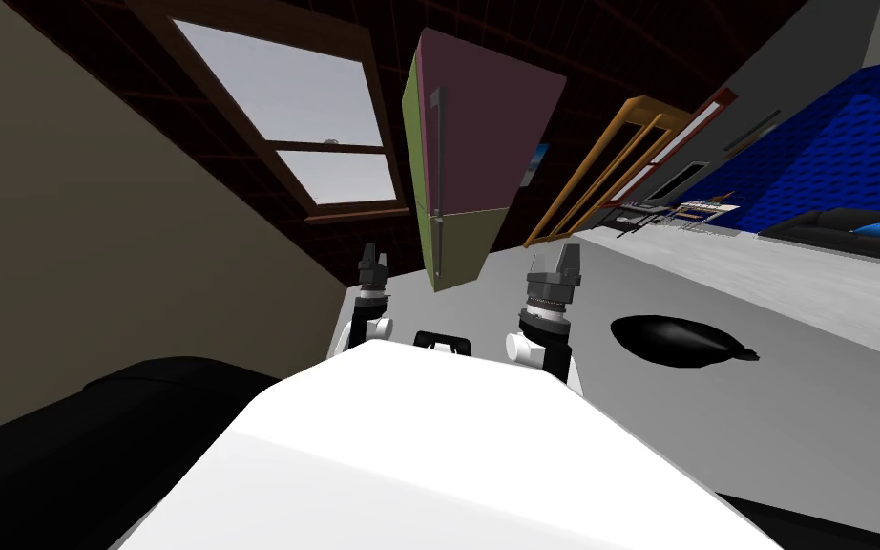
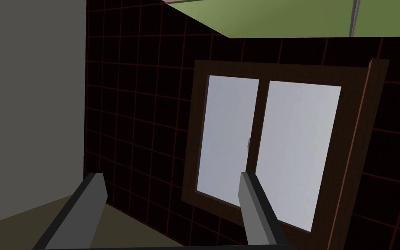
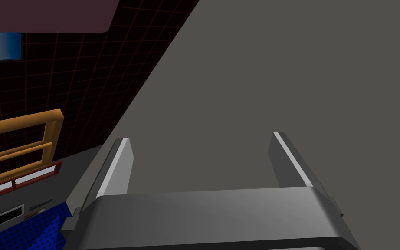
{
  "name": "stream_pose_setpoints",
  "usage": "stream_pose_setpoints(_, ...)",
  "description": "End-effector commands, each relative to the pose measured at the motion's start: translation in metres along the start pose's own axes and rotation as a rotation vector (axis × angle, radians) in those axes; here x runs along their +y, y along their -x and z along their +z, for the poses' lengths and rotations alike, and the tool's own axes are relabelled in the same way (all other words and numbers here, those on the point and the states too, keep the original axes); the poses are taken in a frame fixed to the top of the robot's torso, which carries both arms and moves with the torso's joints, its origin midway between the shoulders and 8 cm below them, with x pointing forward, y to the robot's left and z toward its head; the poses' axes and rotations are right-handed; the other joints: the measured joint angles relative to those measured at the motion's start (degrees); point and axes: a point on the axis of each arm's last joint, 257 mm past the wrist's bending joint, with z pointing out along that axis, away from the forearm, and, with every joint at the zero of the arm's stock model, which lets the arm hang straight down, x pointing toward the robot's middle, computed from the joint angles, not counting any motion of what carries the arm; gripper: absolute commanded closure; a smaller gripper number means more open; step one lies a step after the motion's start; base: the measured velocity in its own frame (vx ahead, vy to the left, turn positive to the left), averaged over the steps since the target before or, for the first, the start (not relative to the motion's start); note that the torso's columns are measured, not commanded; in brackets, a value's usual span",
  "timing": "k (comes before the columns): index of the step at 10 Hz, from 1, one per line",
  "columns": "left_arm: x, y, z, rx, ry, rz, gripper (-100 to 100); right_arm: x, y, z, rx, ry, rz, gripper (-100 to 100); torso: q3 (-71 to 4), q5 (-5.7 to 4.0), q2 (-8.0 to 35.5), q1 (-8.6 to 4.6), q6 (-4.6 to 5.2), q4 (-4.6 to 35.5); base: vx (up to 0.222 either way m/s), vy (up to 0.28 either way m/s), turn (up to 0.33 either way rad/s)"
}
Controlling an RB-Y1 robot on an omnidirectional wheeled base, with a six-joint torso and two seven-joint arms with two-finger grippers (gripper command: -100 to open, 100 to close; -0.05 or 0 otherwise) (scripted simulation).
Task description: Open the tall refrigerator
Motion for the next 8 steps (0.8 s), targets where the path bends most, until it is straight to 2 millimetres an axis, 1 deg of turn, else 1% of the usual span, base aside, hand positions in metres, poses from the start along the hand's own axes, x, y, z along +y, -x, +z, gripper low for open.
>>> stream_pose_setpoints(1, 0.0, 0.0, 0.0, 0.0, 0.0, 0.0, 0, 0.0, 0.0, 0.0, 0.0, 0.0, 0.0, 0, -8.5, 0.0, 4.2, 0.0, 0.0, 4.2, 0.0, 0.0, 0.0)
stream_pose_setpoints(3, 0.0, 0.0, 0.0, 0.0, 0.0, 0.0, 0, 0.0, 0.0, 0.0, 0.0, 0.0, 0.0, 0, -25.4, 0.0, 12.7, 0.0, 0.0, 12.7, 0.0, 0.0, 0.0)
stream_pose_setpoints(4, 0.001, -0.004, 0.0, 0.04, 0.005, 0.021, -100, 0.0, 0.0, 0.0, 0.0, 0.0, 0.0, 0, -33.8, 0.0, 16.9, 0.0, 0.0, 16.9, 0.017, -0.004, -0.023)
stream_pose_setpoints(5, 0.002, -0.006, 0.001, 0.065, 0.01, 0.035, -100, 0.0, 0.0, 0.0, 0.0, 0.0, 0.0, 0, -37.8, 0.0, 18.8, 0.01, 0.0, 18.8, 0.028, -0.004, -0.037)
stream_pose_setpoints(8, 0.007, -0.011, 0.003, 0.136, 0.036, 0.078, -100, 0.0, 0.0, 0.0, 0.0, -0.001, 0.0, 0, -39.2, 0.0, 19.5, -0.01, 0.0, 19.6, 0.038, -0.007, -0.049)
